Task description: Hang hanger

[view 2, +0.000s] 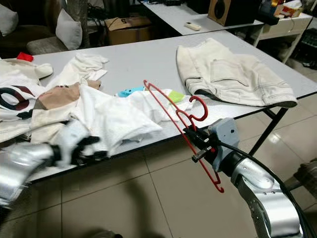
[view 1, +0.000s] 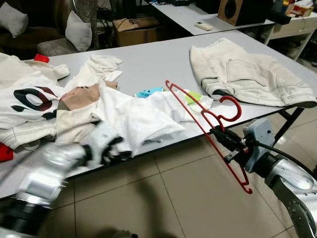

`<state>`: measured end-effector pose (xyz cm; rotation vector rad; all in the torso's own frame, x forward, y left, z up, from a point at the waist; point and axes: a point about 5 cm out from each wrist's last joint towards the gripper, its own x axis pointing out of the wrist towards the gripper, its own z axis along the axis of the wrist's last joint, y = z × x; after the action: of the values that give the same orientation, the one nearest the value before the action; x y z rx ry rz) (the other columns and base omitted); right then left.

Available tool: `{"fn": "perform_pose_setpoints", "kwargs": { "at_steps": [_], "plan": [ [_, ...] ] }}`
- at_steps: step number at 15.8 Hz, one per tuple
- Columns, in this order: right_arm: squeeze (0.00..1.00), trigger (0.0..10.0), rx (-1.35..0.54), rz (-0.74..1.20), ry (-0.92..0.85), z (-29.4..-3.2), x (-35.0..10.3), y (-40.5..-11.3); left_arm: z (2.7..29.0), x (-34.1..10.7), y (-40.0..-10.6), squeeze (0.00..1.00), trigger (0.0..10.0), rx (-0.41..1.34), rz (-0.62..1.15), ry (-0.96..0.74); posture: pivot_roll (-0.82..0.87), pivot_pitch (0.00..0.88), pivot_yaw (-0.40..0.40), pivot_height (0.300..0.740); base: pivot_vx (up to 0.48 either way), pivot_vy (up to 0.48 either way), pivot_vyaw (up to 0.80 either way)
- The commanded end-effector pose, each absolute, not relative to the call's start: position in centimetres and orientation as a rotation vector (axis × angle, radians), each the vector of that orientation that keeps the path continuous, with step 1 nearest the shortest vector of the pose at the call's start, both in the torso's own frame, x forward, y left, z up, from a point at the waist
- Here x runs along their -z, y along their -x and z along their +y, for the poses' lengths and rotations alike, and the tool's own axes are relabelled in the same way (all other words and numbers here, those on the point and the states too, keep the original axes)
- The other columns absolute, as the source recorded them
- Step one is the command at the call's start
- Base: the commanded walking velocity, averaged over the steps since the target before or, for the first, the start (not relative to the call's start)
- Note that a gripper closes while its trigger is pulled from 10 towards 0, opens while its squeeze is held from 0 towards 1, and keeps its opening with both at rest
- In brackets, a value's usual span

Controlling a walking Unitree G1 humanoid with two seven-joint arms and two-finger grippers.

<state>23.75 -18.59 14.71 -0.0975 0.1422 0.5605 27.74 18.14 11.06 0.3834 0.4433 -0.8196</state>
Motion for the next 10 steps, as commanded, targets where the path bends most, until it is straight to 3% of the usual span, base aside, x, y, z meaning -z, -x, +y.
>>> {"fn": "perform_pose_setpoints", "kwargs": {
  "at_steps": [1,2,3,7,10],
  "plan": [
    [0.00,10.0,-0.515,0.155,0.110,-19.0,-14.5,-24.1,17.7,-10.6,-28.2,0.00,5.0,0.776,0.425,-0.410,-0.09,0.000,0.000,0.740,0.000,0.000,0.00],
    [0.00,10.0,-0.468,0.161,0.111,-19.5,-14.4,-24.3,17.1,-10.4,-28.8,0.00,1.6,0.736,0.401,-0.431,-0.10,0.000,0.003,0.740,0.000,0.000,0.00],
    [0.00,10.0,-0.431,0.151,0.097,-19.9,-14.7,-24.4,16.7,-10.5,-29.5,0.00,0.0,0.696,0.370,-0.426,-0.11,0.000,0.009,0.740,0.000,0.000,0.00],
    [0.00,10.0,-0.319,0.152,0.094,-21.2,-14.4,-23.9,16.1,-10.8,-31.8,0.00,0.0,0.547,0.276,-0.463,-0.14,0.000,0.032,0.740,0.000,0.000,0.00],
    [0.00,10.0,-0.260,0.150,0.061,-21.6,-14.2,-23.4,15.3,-11.8,-33.4,0.00,0.0,0.488,0.210,-0.368,-0.16,0.000,0.044,0.740,0.000,0.000,0.00]
  ]
}}
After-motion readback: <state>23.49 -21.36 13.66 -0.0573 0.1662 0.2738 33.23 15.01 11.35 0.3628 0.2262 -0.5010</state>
